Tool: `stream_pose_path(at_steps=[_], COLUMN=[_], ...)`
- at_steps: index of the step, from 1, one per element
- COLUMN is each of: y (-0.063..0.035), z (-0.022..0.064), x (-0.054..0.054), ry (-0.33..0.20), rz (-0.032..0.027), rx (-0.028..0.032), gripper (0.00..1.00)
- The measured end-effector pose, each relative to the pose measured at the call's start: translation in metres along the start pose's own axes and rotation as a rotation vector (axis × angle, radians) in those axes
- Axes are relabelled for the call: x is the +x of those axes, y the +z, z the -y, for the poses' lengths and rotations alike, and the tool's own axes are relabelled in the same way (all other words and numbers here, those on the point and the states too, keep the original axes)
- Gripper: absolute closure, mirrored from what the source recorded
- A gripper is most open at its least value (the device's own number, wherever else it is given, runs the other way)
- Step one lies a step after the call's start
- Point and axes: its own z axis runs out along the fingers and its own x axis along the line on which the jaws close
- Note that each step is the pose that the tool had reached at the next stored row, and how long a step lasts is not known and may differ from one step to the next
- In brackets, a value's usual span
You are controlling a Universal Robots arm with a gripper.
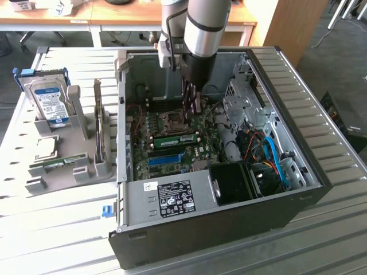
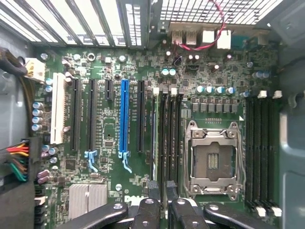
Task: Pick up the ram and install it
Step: 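Insert the ram into the slot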
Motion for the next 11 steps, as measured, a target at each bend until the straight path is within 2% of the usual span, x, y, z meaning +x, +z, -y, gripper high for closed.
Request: stream_pose_path(at_steps=[11], y=[-0.0279], z=[-0.0013], x=[-0.001], ry=[0.000], rz=[0.0001], rx=[0.0001], gripper=[0.81])
